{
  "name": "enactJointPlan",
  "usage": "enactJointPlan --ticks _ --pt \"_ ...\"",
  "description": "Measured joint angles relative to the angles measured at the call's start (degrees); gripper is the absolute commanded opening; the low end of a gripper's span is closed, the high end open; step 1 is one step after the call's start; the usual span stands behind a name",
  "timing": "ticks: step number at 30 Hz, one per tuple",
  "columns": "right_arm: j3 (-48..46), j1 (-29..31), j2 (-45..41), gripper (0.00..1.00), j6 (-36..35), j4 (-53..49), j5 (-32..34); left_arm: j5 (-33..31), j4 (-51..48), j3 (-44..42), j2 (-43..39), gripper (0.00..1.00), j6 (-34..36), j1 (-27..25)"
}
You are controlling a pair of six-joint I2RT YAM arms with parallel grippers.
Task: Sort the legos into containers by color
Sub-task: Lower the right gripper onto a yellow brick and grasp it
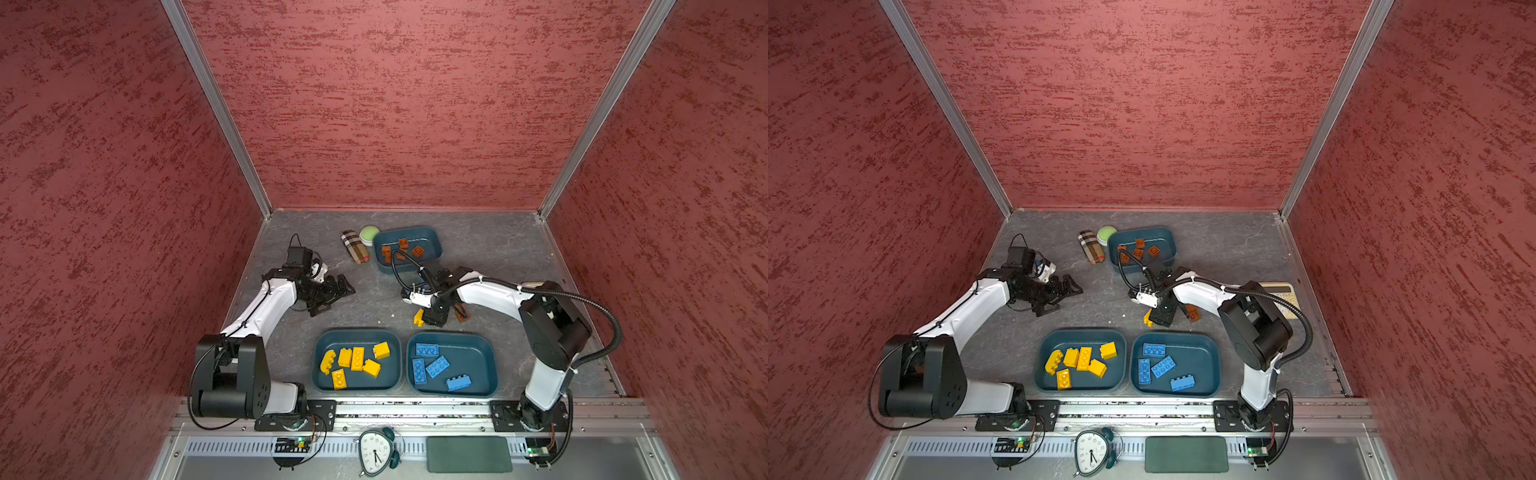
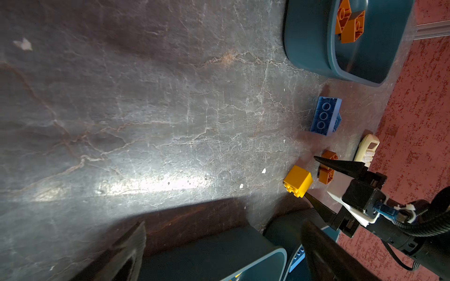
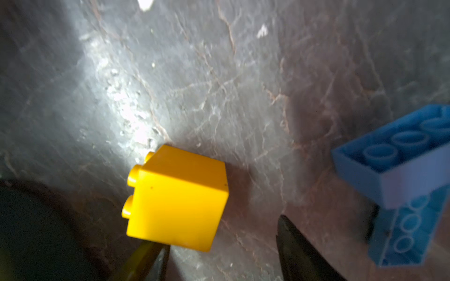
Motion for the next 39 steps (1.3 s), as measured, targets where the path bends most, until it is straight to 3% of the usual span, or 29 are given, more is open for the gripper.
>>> enactJointPlan --ticks 27,33,39 --pt "9.8 1.7 8.2 0.7 -3.5 2.4 -1.8 -0.4 0.0 -0.8 0.0 0.99 0.0 -0.2" --pt "12.0 2.0 10.5 0.61 -4.4 2.5 -2.5 -0.6 -0.1 -0.8 0.0 0.99 0.2 -0.2" --pt "13.6 2.0 11.2 0.38 -4.7 1.9 -3.5 -0.8 -0.2 -0.8 0.0 0.99 0.5 -0.2"
